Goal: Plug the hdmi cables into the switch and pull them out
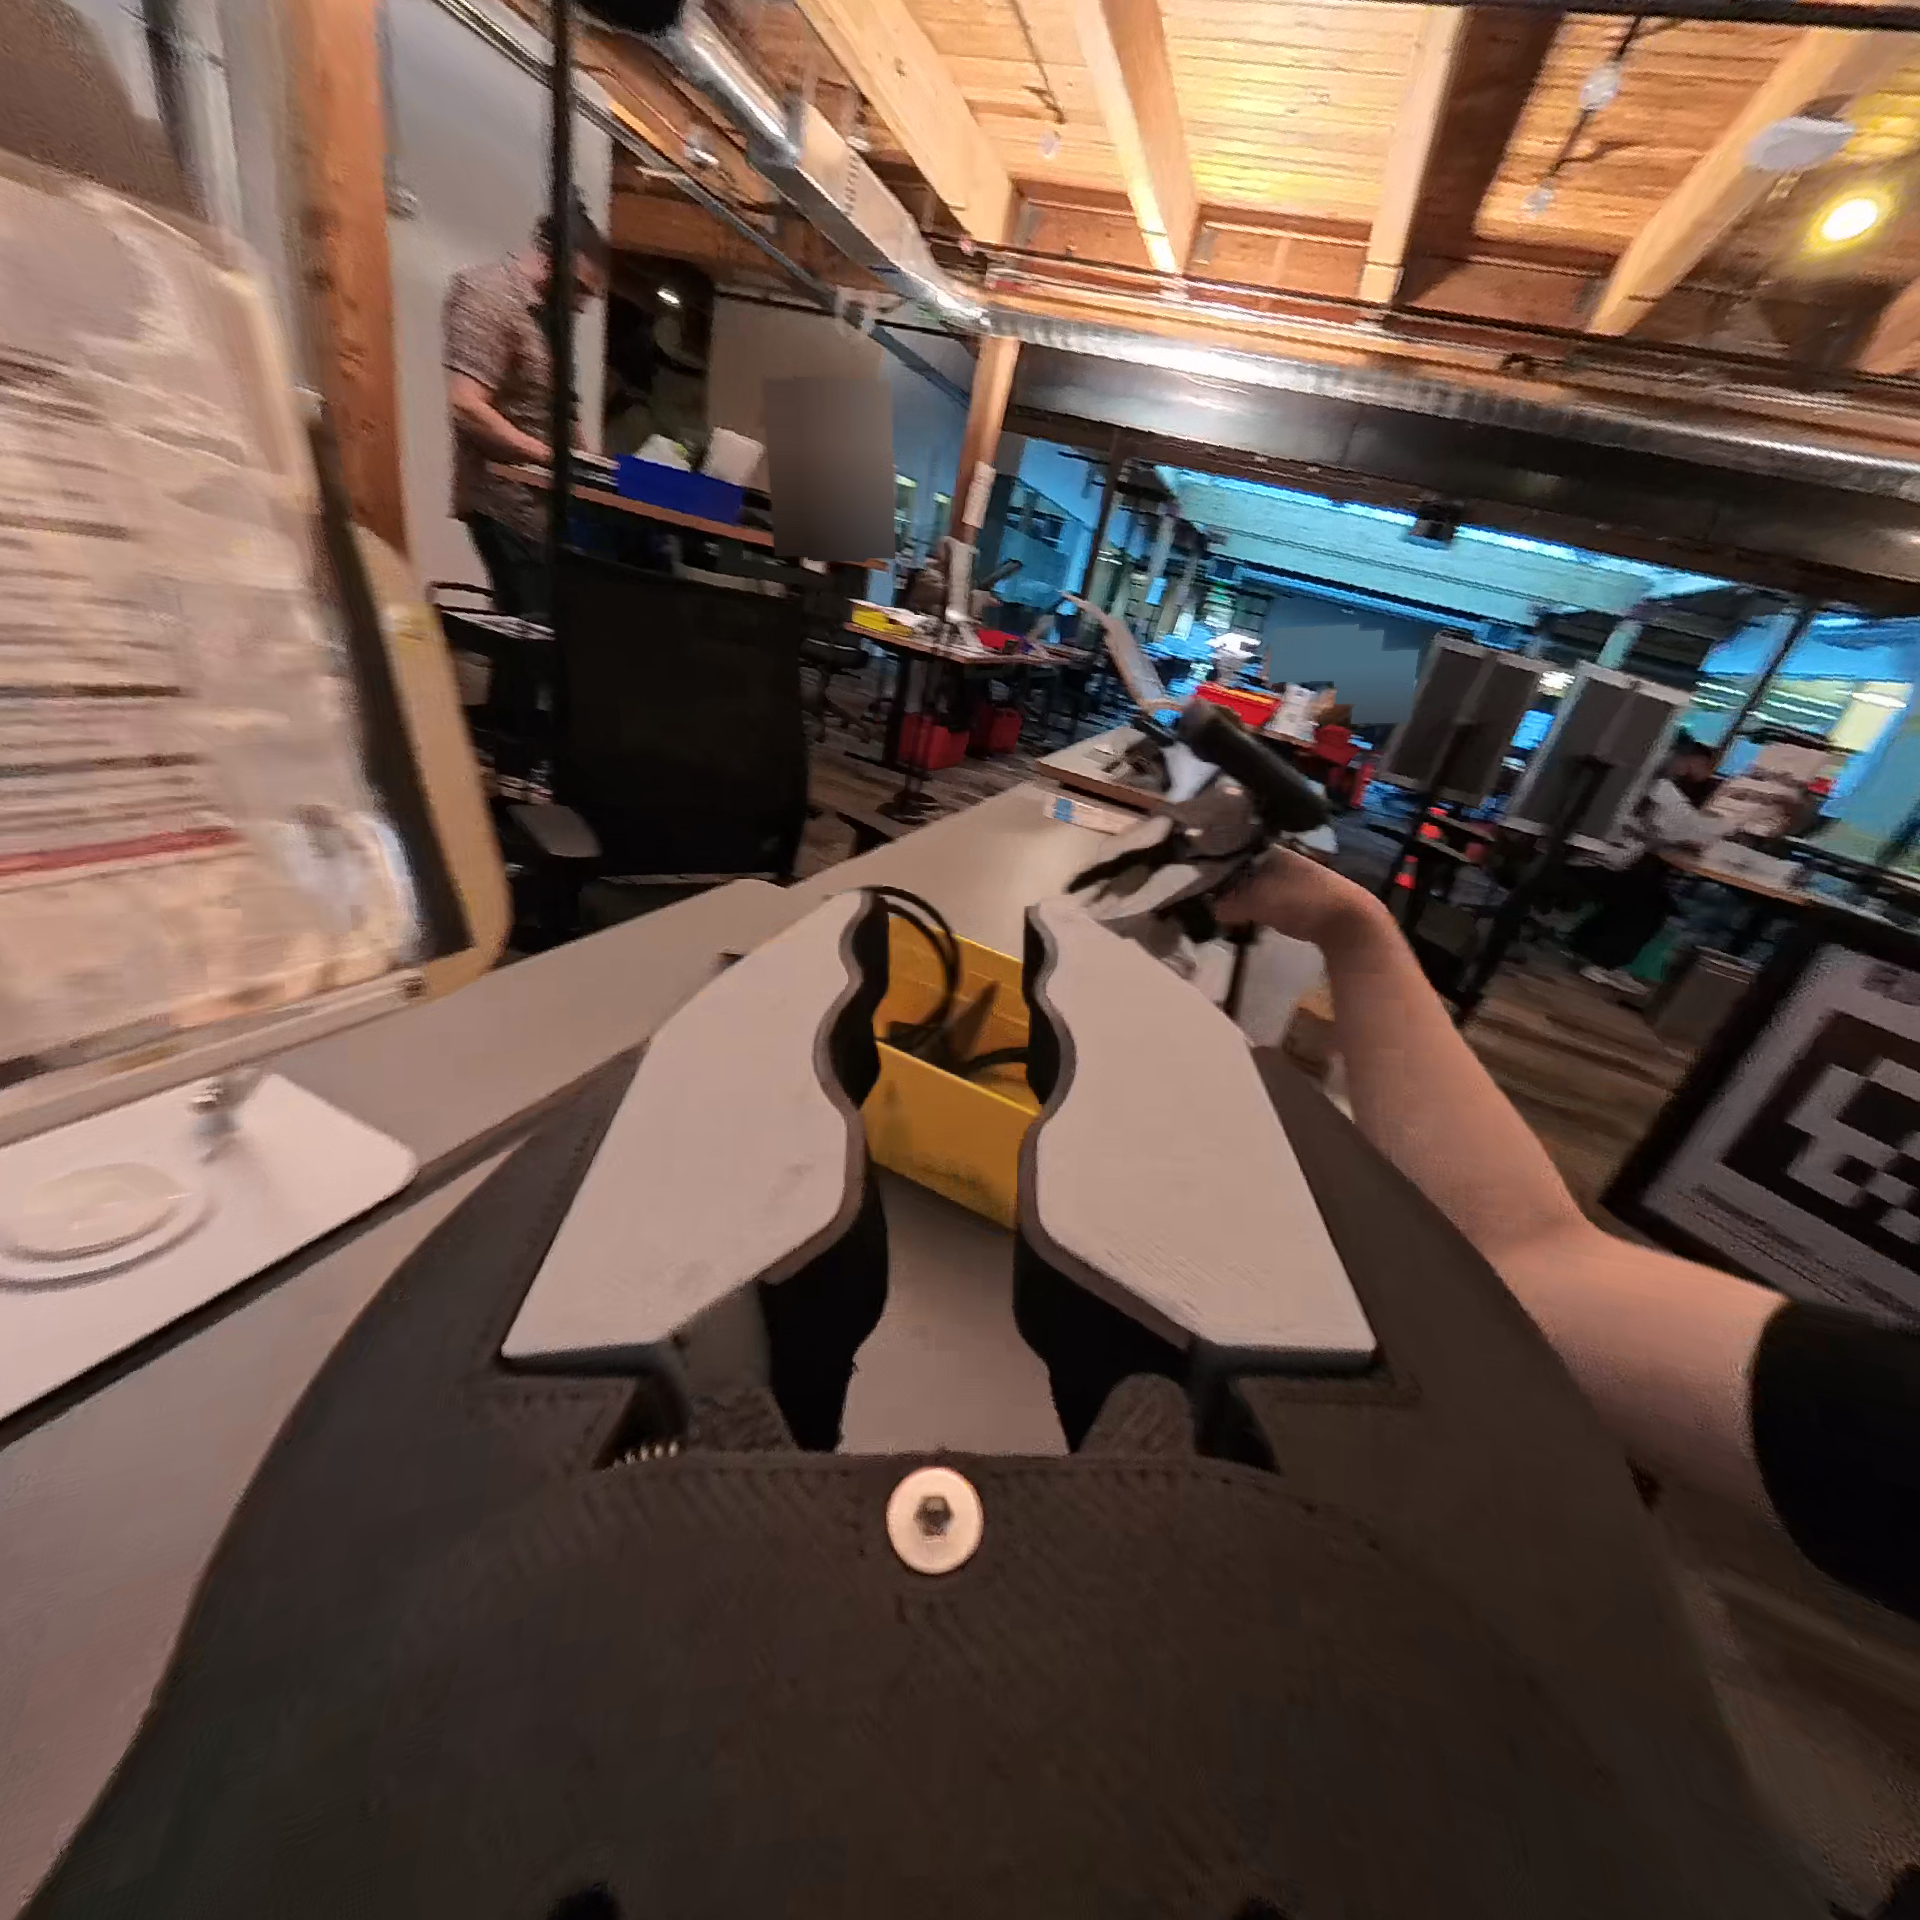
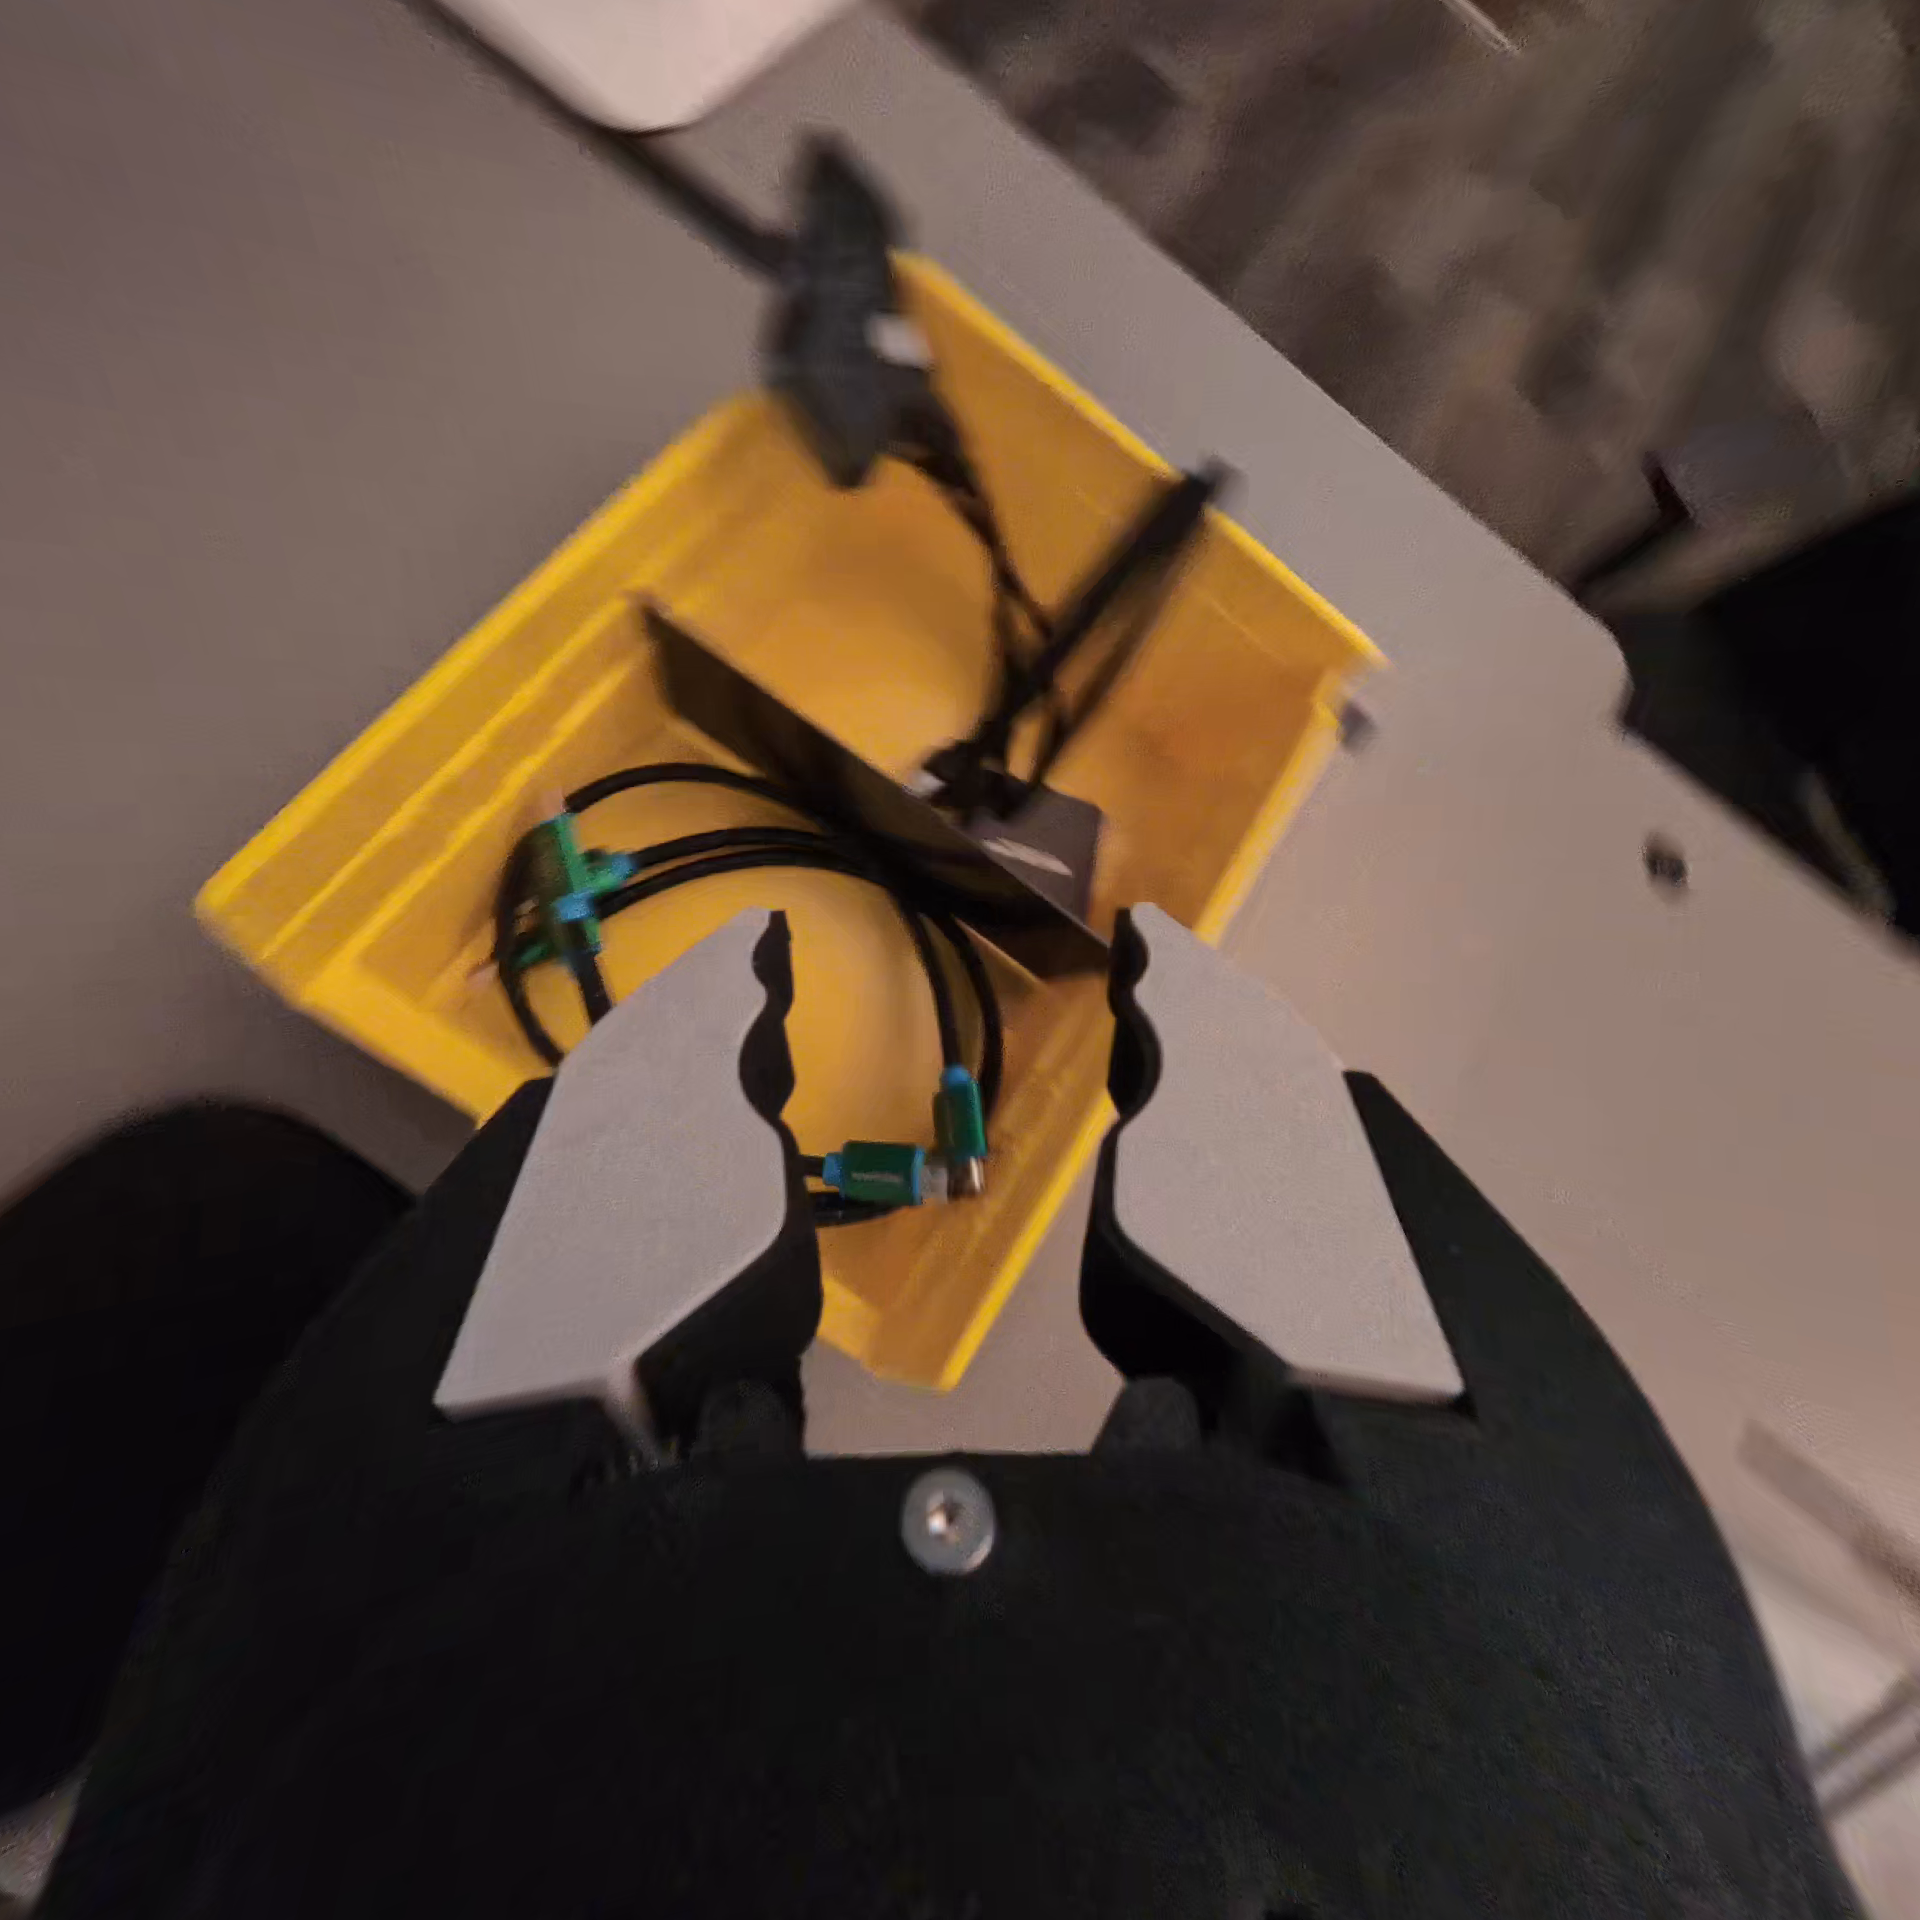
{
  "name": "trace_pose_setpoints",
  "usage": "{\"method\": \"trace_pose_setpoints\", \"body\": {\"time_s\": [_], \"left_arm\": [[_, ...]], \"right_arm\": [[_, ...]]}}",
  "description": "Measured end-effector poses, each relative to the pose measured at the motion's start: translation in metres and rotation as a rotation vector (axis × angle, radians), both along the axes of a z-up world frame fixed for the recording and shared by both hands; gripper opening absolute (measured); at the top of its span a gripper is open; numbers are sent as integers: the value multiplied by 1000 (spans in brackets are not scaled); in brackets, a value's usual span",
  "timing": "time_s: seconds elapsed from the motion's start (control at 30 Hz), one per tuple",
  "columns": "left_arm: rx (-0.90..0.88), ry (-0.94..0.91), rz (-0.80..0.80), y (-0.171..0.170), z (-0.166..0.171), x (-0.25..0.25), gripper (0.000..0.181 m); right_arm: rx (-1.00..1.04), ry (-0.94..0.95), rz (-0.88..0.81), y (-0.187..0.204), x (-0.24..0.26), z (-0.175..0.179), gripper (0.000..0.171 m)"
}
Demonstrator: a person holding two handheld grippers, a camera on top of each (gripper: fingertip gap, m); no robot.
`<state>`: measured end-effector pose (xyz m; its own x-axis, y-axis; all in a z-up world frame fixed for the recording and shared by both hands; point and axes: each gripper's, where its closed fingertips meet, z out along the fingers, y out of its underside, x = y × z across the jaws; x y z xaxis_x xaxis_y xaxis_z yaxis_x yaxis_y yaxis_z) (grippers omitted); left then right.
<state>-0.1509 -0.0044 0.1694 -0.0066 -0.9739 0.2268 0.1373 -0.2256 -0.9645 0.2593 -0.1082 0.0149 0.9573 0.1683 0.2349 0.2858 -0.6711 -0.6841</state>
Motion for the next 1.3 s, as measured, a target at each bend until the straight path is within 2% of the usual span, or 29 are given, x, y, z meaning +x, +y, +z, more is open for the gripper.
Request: {"method": "trace_pose_setpoints", "body": {"time_s": [0.03,0.07,0.1,0.13,0.17,0.2,0.3,0.37,0.47,0.57,0.6,0.67,0.73,0.8,0.93,1.13,1.3], "left_arm": [[3,-6,40,8,3,-8,24],[2,-14,78,16,5,-16,24],[-1,-21,115,24,6,-24,24],[-5,-23,150,31,7,-31,24],[-5,-20,180,37,8,-37,26],[-1,-14,205,41,8,-43,27],[17,0,277,52,11,-60,31],[33,6,336,60,13,-73,33],[53,108,484,81,3,-99,44],[41,316,681,110,-25,-140,50],[29,349,743,118,-30,-156,48],[7,304,862,130,-26,-192,43],[-30,294,947,138,-29,-227,44],[-106,367,1035,145,-48,-262,56],[-257,547,1212,151,-87,-320,54],[-540,786,1143,142,-164,-361,62],[-789,898,999,144,-223,-361,57]], "right_arm": [[10,65,-142,-6,18,-1,60],[15,144,-285,-12,34,-8,56],[3,241,-421,-16,45,-21,44],[-8,342,-524,-17,50,-36,40],[16,424,-577,-13,52,-47,40],[62,470,-557,-5,52,-56,39],[-15,428,-644,-15,78,-74,39],[5,420,-598,-16,79,-74,36],[-152,508,-541,-22,64,-101,33],[-287,461,-491,-25,56,-123,9],[-299,420,-485,-24,56,-123,8],[-344,350,-455,-27,51,-124,8],[-374,362,-405,-26,39,-124,9],[-387,352,-374,-24,31,-124,9],[-446,341,-333,-22,14,-123,9],[-570,314,-287,-19,-23,-123,6],[-631,309,-242,-7,-57,-122,6]]}}
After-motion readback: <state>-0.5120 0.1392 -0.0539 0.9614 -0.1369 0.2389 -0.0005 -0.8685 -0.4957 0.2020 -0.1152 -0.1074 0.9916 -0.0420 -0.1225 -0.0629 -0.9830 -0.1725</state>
